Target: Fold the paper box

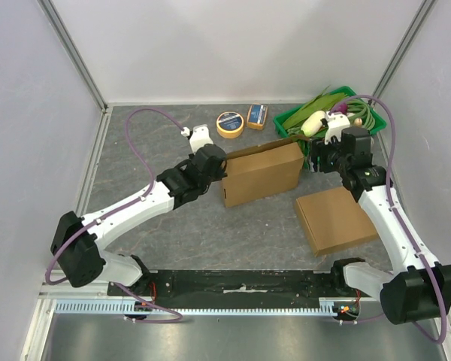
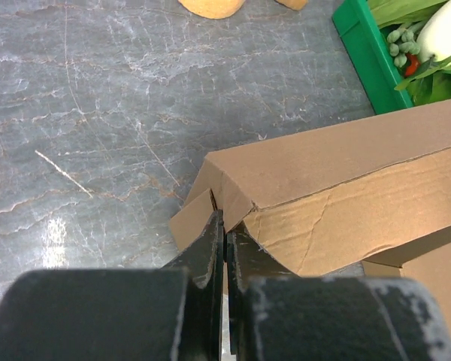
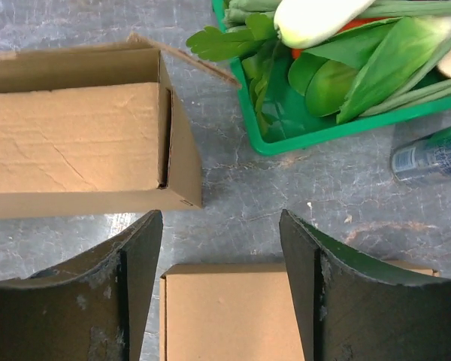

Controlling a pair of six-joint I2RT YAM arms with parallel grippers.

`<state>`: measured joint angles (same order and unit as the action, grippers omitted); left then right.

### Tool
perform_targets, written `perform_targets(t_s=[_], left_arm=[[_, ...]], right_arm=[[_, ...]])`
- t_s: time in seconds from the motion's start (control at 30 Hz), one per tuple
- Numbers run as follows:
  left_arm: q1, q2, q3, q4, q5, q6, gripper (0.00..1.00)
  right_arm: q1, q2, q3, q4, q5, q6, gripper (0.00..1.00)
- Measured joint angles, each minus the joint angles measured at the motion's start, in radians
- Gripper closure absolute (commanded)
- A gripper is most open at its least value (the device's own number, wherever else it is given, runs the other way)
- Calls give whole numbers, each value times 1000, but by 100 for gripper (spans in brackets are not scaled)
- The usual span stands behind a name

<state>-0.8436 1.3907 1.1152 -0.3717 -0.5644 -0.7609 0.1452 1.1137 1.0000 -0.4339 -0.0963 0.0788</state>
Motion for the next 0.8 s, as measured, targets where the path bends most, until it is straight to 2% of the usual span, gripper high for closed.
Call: perform_targets(t_s=[0.13,0.23,0.3,0.4,0.43,0.47,0.5,0.53,0.63,0.8], left_arm=[[48,-27,-37,52,75,53,98],[68,-47,-58,76,129,97,98],[71,-55,-64,82,155,123,98],[71,-61,-70,89,180,151,98],[71,-63,-71,90,185,159,98],[71,-64,-72,90,190,165,98],[72,-66,-72,89,193,169,98],[72,-68,-74,89,194,174,98],[74,-72,-75,85,201,184,98],[75,-84,-84,83,207,187,98]], right_arm=[[-12,13,-15,32,-44,-24,18],[-21,15,-15,83,-90,-10,18],[-25,16,-15,114,-111,13,20],[-25,32,-15,151,-123,47,32],[-25,45,-15,159,-130,62,43],[-25,57,-16,164,-136,71,47],[-25,72,-20,175,-146,82,47],[-25,85,-31,186,-157,93,41],[-25,91,-79,197,-179,111,36],[-27,47,-130,215,-189,116,45]])
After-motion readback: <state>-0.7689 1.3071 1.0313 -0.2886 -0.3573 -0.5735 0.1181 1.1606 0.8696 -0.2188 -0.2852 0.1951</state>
